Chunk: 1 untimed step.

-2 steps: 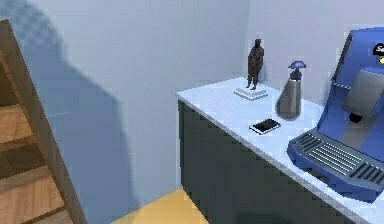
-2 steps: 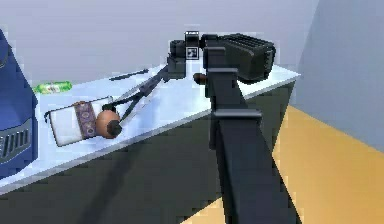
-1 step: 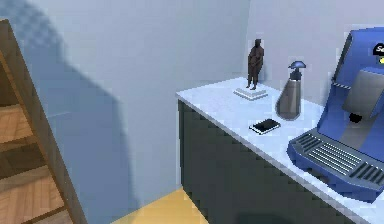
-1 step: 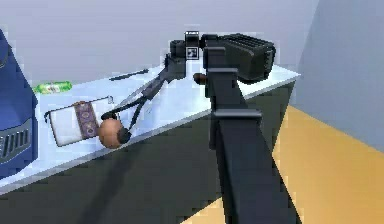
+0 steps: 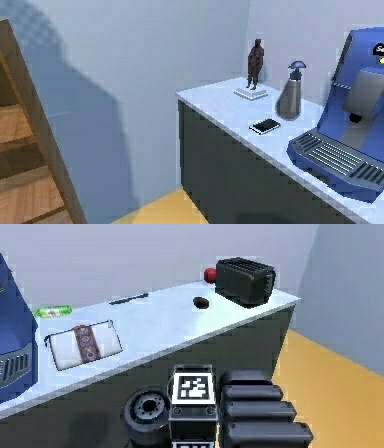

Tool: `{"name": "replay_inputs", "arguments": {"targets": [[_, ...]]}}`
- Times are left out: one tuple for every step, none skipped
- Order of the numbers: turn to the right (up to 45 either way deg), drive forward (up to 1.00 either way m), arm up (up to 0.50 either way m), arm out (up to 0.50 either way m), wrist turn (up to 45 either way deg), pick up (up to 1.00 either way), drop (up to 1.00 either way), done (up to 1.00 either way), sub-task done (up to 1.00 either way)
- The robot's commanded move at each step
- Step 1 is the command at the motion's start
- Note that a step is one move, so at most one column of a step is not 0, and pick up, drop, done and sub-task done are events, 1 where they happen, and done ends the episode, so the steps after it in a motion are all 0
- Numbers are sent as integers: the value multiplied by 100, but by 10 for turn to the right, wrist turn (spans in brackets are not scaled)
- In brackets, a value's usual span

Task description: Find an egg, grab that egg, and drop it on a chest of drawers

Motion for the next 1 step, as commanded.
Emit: {"name": "replay_inputs", "arguments": {"targets": [[-450,0,0,0,0,0,0,0,0]]}}
